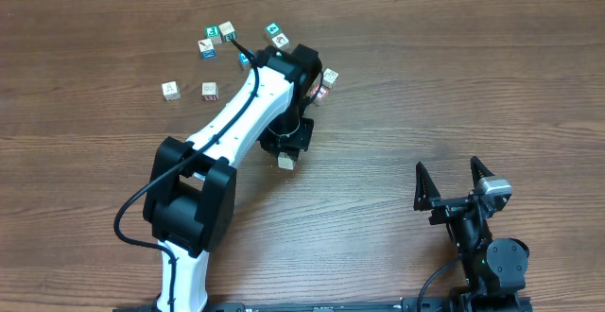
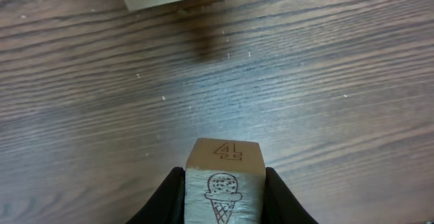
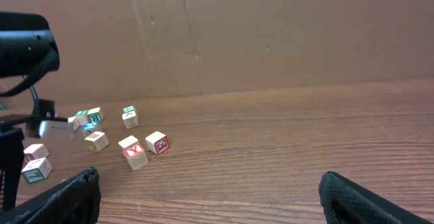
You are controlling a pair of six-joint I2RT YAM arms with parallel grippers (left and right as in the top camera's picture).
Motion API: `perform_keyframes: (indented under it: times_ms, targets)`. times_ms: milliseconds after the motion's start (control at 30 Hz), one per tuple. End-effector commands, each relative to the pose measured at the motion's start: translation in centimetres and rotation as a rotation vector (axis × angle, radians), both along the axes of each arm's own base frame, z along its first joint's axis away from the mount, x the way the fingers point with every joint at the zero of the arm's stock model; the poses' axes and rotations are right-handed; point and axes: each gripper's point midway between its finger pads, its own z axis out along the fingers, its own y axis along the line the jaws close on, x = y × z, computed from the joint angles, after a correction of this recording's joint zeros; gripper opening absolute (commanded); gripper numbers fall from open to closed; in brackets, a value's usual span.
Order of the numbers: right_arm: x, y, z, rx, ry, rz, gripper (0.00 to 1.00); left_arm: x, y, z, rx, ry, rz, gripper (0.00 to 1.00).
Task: Form a horizontal line
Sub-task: 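Lift the ice-cream block and carry it right over the cluster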
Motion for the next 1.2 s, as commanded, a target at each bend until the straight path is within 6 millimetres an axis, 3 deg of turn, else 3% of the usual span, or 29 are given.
perform_keyframes:
  times_ms: [0, 200, 567, 733, 933, 1167]
  targets:
    - [0.0, -0.2, -0.2, -0.003, -0.003, -0.010, 1.00, 0.5, -0.4, -1.5, -0.016, -0.024, 0.026, 0.18]
    - [0.0, -0.2, -0.2, -0.003, -0.003, -0.010, 1.00, 1.5, -0.3, -2.7, -0.007, -0.078, 0.030, 0.19]
    - [0.0, -0.2, -0.2, -0.003, -0.003, -0.010, 1.00, 3.8, 0.7, -3.1, 0.058, -0.186, 0.023, 0.19]
    - [0.0, -0.2, -0.2, -0.003, -0.003, -0.010, 1.00, 6.0, 0.5, -3.0, 0.057, -0.282, 0.027, 0.20]
    - [0.0, -0.2, -0.2, -0.003, -0.003, -0.010, 1.00, 9.9, 2.1, -2.2, 0.156, -0.465, 0.045, 0.19]
    - [0.0, -0.2, -0.2, -0.003, -0.003, -0.010, 1.00, 14.0, 1.9, -0.4, 0.083, -0.601, 0.109, 0.18]
